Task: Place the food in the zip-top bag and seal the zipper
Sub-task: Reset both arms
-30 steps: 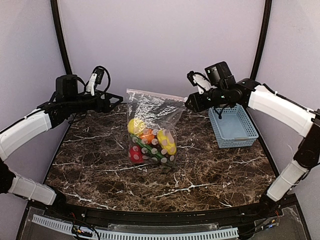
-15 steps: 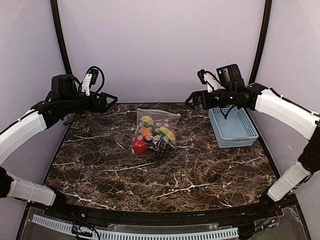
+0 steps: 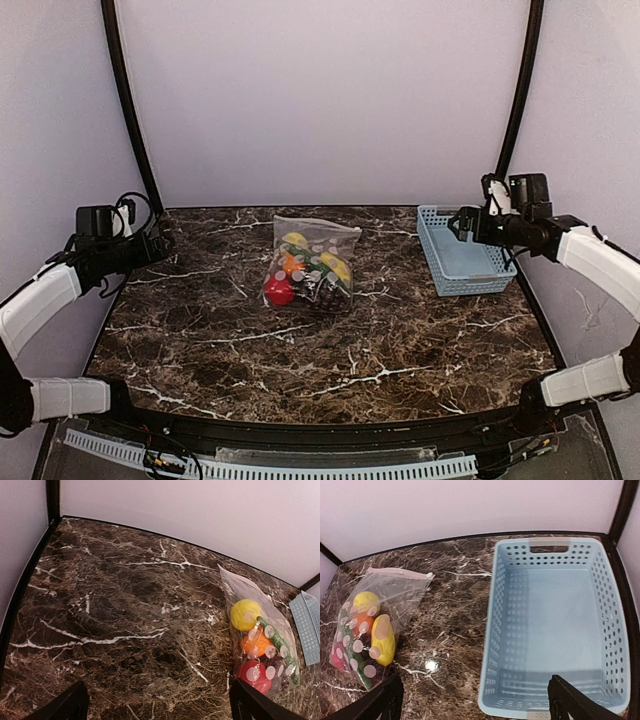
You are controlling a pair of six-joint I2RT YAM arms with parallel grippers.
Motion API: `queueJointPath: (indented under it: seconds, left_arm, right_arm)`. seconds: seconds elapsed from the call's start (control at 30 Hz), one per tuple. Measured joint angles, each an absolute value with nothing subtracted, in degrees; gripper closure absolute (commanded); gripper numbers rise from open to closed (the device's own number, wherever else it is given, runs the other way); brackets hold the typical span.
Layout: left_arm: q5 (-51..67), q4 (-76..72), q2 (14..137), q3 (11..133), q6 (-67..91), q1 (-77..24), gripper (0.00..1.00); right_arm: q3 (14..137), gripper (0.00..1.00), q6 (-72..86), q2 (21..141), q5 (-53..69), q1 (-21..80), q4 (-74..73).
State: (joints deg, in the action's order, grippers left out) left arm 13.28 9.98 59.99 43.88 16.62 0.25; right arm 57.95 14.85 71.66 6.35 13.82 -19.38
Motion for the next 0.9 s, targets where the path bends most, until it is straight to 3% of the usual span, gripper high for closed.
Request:
queueJointPath:
  seconds: [0.3, 0.6, 0.9]
  left_arm:
    - [2.5, -1.4, 50.8, 33.2, 15.8, 2.4, 0.01]
    - [-2.5, -20.4, 50.5, 20.4, 9.3, 2.4, 0.01]
    - [-2.6, -35.7, 58.8, 14.0, 4.3, 2.4, 0.01]
  right_arm:
    - [38.8, 0.01, 14.6, 55.4, 6.6, -1.8, -9.0]
    - [20.4, 0.01, 11.5, 43.1, 4.0, -2.9, 8.8]
    - [6.9, 0.01, 7.4, 44.3, 0.3, -2.9, 30.3]
